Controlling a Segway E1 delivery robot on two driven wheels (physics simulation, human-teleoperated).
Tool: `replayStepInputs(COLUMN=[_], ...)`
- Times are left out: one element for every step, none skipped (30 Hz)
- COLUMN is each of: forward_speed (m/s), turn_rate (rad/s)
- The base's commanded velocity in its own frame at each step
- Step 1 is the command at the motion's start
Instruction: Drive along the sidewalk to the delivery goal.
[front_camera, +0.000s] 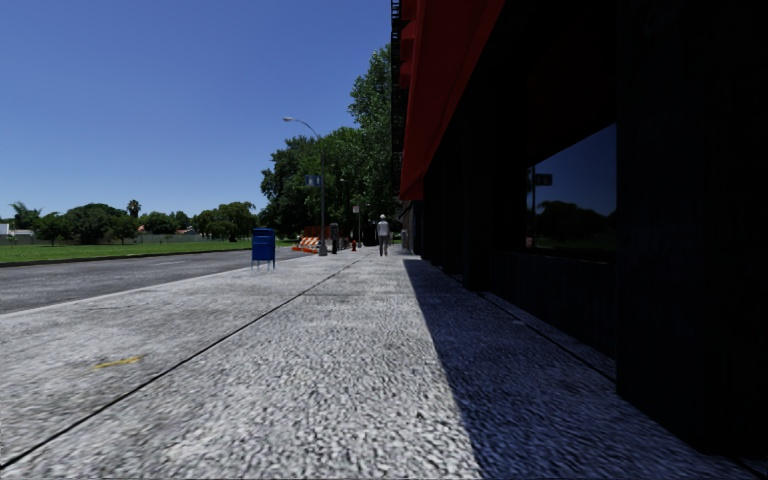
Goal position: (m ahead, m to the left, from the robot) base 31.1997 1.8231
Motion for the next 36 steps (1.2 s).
replayStepInputs(forward_speed=[2.0,2.0,2.0,2.0,2.0,2.0,2.0,2.0,2.0,2.0,2.0,2.0,2.0,2.0,2.0,2.0,2.0,2.0,2.0,2.0,2.0,2.0,2.0,2.0,2.0,2.0,2.0,2.0,2.0,2.0,2.0,2.0,2.0,2.0,2.0,2.0], turn_rate=[0.0,0.0,0.0,0.0,0.0,0.0,0.0,0.0,0.0,0.0,0.0,0.0,0.0,0.0,0.0,0.0,0.0,0.0,0.0,0.0,0.0,0.0,0.0,0.0,0.0,0.0,0.0,0.0,0.0,0.0,0.0,0.0,0.0,0.0,0.0,0.0])
